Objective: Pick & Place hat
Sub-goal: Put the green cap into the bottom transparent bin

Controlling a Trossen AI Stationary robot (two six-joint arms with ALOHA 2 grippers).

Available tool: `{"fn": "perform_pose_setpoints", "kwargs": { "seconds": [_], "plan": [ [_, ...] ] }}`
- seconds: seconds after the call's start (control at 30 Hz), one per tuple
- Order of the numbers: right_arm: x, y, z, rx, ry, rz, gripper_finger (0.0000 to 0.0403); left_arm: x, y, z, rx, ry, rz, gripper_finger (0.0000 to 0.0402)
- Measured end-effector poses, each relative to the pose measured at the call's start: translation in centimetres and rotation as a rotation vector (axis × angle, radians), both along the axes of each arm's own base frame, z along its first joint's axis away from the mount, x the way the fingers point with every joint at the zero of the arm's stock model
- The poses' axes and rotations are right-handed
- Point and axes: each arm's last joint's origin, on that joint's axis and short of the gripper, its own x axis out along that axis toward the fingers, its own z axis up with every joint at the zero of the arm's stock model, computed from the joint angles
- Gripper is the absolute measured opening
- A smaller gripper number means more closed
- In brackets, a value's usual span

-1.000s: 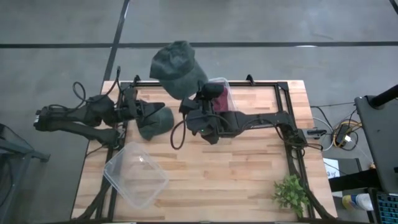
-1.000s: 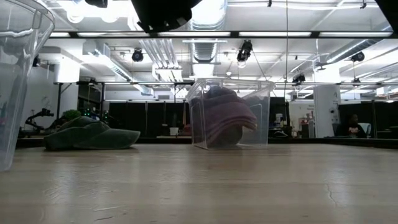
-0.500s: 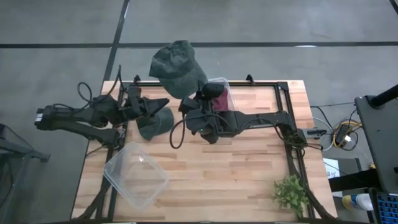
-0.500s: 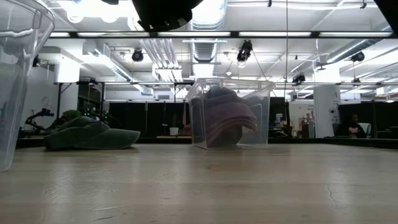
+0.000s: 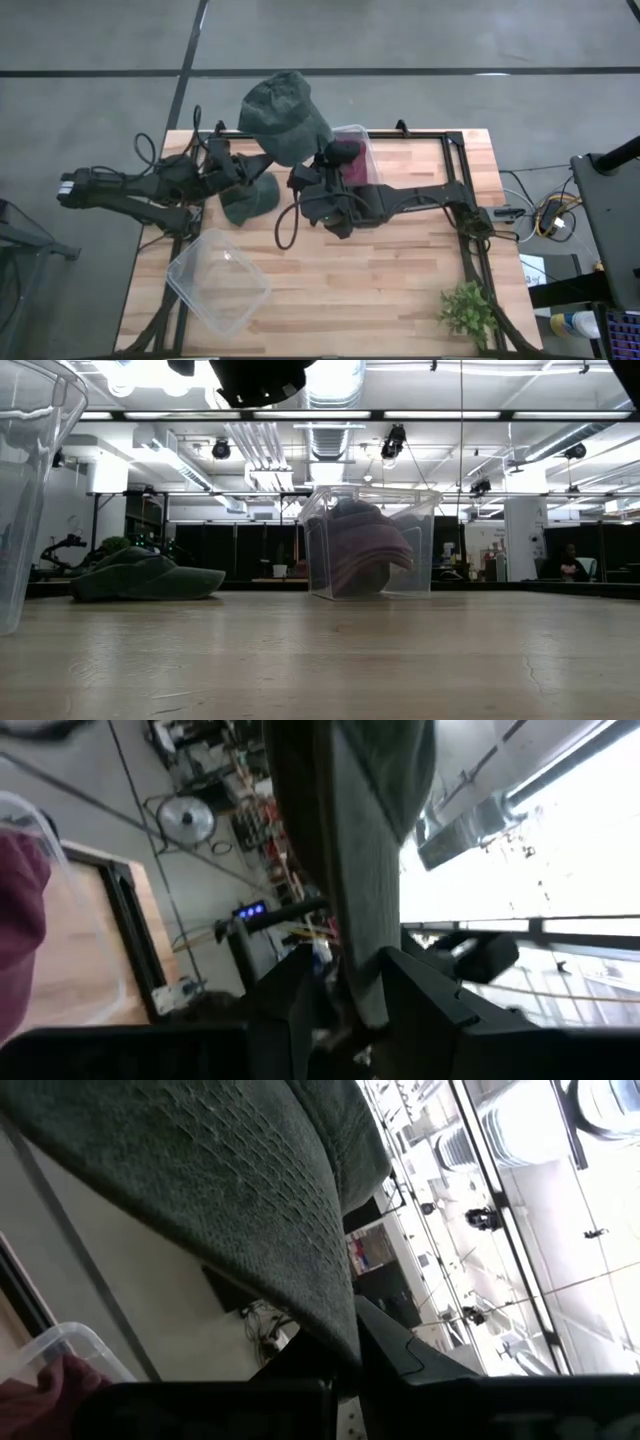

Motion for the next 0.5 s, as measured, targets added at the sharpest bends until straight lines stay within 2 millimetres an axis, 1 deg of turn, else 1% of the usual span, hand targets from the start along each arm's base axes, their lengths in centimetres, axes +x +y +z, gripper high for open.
{"fn": "perform_pose_setpoints", "kwargs": {
  "seconds": [0.2, 0.37, 0.43, 0.5],
  "plan": [
    [0.0, 1.0, -0.4, -0.003, 0.013, 0.023, 0.0011, 0.2, 0.1, 0.3, 0.037, -0.02, 0.048, 0.0113],
    [0.1, 1.4, -0.9, -0.006, 0.028, 0.028, 0.0011, 0.7, 0.1, 0.2, 0.063, -0.014, 0.065, 0.0112],
    [0.1, 1.4, -1.1, -0.008, 0.034, 0.029, 0.0011, 0.9, 0.1, 0.1, 0.067, -0.008, 0.059, 0.0107],
    [0.2, 1.5, -1.3, -0.011, 0.041, 0.027, 0.0011, 1.0, 0.0, 0.1, 0.081, -0.004, 0.053, 0.0092]
  ]
}}
